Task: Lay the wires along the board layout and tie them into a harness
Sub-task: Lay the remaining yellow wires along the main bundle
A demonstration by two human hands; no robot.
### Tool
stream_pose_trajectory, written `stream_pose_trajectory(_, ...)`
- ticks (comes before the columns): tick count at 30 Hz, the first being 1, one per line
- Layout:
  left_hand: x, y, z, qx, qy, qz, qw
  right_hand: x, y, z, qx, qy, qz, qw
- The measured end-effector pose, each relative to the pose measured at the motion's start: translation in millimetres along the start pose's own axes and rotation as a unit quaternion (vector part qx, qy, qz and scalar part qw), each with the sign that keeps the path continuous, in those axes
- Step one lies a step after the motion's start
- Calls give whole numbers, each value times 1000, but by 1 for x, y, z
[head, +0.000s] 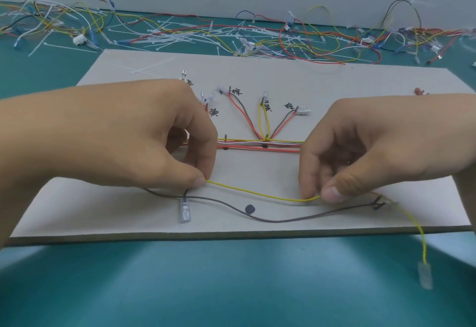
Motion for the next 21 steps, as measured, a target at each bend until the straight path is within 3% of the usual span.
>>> stream_pose_trajectory(6, 1, -1, -1, -5, 11, 3, 1000, -6, -10, -5, 59, 6, 26, 998)
stream_pose_trajectory(17, -3, -2, 0, -5, 25, -10, 1000, -5, -15, -5, 11, 13, 53, 998)
stream_pose_trajectory(21, -6, -2, 0, -11, 27, -16, 999, -3, -9, -1, 34, -9, 35, 999)
Point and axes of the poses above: each hand's wrist, its own y-axis towards the middle knuckle, its own z-axis out of the palm, x = y × z, the point moved 2 cm from there along y, towards the middle knuckle, and after that the axes turned 10 degrees about -y, right-handed, at the moved point
